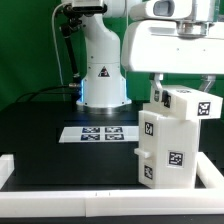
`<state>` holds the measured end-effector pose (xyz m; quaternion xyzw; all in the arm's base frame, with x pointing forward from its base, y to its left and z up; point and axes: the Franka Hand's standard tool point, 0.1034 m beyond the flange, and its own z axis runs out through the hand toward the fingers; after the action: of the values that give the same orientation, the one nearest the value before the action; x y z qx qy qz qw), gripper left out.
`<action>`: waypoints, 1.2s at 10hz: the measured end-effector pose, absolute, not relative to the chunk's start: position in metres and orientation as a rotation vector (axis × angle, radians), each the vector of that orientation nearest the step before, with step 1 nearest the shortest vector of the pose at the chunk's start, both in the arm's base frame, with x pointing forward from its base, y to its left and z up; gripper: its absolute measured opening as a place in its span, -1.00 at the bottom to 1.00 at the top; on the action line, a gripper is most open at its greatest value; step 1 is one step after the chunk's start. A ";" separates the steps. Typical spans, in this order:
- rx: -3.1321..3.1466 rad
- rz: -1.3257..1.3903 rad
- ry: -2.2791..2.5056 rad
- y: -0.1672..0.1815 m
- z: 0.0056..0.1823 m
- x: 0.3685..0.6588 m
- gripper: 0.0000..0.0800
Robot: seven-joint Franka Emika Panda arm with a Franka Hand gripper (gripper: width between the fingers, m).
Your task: Assemble cabinet
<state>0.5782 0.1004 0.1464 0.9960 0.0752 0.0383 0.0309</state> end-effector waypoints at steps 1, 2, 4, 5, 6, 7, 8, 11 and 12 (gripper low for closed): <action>3.079 0.124 0.135 0.101 0.146 0.578 0.40; 3.089 0.135 0.005 0.102 0.146 0.578 0.40; 3.098 0.151 -0.224 0.103 0.146 0.579 0.40; 3.099 0.154 -0.372 0.103 0.146 0.579 0.40; 3.090 0.155 -0.460 0.102 0.146 0.579 0.40; 3.078 0.154 -0.559 0.102 0.145 0.579 0.40; 3.056 0.150 -0.697 0.101 0.145 0.579 0.40; 2.944 0.132 -1.094 0.095 0.144 0.573 0.40; 2.908 0.121 -1.180 0.094 0.144 0.571 0.40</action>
Offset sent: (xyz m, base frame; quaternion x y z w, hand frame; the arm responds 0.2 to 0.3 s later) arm -0.0046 -0.0048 0.0015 -0.0084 0.0220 0.1646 0.9861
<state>0.5713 0.0939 0.1438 0.9260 -0.3756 0.0384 0.0004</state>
